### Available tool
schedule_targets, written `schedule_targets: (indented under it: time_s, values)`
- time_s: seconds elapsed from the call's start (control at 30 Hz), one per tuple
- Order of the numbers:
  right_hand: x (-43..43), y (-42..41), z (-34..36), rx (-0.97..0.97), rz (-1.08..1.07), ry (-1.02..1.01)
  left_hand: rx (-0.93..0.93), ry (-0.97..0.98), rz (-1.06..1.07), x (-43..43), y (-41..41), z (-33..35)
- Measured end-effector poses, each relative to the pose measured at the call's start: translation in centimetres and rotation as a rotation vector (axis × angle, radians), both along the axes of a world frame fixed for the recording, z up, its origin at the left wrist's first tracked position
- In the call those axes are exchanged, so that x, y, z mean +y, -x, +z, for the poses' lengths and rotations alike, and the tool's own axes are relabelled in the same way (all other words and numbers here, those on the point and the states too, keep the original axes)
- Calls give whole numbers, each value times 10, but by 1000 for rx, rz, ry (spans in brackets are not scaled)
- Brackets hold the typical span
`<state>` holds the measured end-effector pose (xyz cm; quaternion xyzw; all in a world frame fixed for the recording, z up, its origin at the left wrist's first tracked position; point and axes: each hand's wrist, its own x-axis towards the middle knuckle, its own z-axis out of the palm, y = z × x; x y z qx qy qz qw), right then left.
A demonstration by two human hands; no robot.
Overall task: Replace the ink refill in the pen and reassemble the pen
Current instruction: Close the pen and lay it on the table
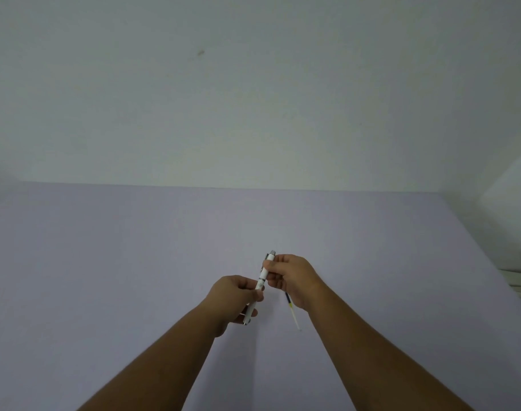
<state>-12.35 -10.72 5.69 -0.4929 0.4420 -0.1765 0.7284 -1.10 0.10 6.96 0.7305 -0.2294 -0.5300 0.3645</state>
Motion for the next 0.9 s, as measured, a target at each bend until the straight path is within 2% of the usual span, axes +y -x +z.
schedule_targets:
  time_s: [0.37, 0.53, 0.6, 0.63, 0.7, 0.77, 0.9]
  values:
    - [0, 12, 0, 4, 30, 22, 102, 17, 8, 2, 9, 1]
    - [-4, 14, -9, 44, -46, 35, 99, -18, 55, -4, 15, -13]
    - [-8, 16, -18, 169, -125, 87, 81, -38, 92, -8, 17, -25]
    - [-9, 18, -24, 300, -129, 168, 60, -45, 105, -10, 19, -32]
    - [-9, 23, -36, 596, -24, 382, -26, -46, 118, -14, 24, -50]
    - [-3, 28, -47, 786, 123, 508, -135, -57, 114, -16, 28, -67]
    - [12, 34, -67, 904, 188, 506, -287, -105, 72, -18, 40, -88]
